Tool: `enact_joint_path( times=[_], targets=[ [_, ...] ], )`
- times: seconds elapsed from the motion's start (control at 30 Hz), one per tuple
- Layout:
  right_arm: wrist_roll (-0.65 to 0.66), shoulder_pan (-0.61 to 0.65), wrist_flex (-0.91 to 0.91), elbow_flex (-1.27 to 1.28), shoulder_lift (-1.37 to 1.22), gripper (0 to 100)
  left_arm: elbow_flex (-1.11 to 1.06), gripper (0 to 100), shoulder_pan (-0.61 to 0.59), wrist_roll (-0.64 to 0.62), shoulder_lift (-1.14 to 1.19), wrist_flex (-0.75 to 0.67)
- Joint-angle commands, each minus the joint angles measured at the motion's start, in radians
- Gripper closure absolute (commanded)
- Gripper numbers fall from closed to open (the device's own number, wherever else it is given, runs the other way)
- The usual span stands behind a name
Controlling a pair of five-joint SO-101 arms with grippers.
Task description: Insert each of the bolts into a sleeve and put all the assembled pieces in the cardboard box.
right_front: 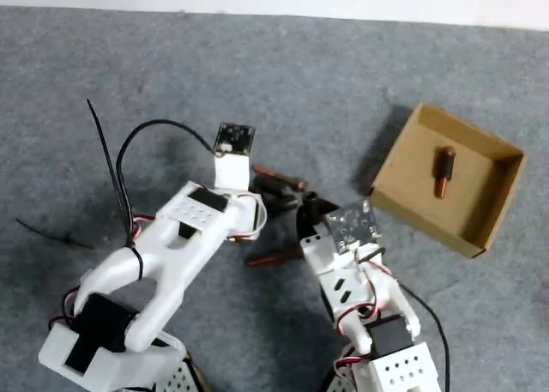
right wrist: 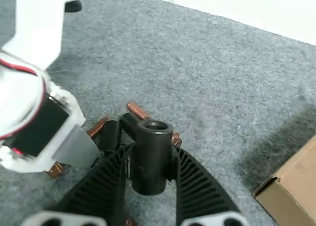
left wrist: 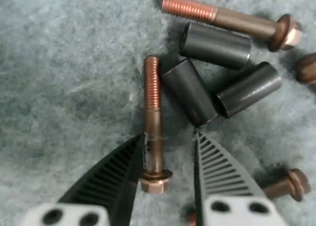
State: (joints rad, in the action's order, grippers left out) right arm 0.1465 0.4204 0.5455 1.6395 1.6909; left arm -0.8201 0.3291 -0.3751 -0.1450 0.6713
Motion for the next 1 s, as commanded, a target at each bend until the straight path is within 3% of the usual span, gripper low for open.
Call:
enact_joint_path(
  times=[0.0,0.13,0.33,0.7,0.87,0.97],
  targets=[
    [0.005,-0.013,-0.001,-0.013,0.016,99.4,0.028,84,0.015,0.003,0.018,0.012],
    [0.003,-0.013,-0.001,-0.013,0.016,99.4,0.079,84,0.015,0.000,0.102,0.025],
    [0.003,-0.013,-0.001,-0.013,0.016,99.4,0.186,84,0.013,0.000,0.186,0.157],
    [0.006,-0.013,-0.001,-0.013,0.016,99.4,0.191,85,0.012,0.005,0.232,0.184],
    [0.006,-0.013,-0.001,-0.013,0.016,99.4,0.193,100,0.013,0.006,0.237,0.212],
    [0.008,-0.013,-0.001,-0.013,0.016,99.4,0.193,99,0.013,0.006,0.232,0.212]
  ],
)
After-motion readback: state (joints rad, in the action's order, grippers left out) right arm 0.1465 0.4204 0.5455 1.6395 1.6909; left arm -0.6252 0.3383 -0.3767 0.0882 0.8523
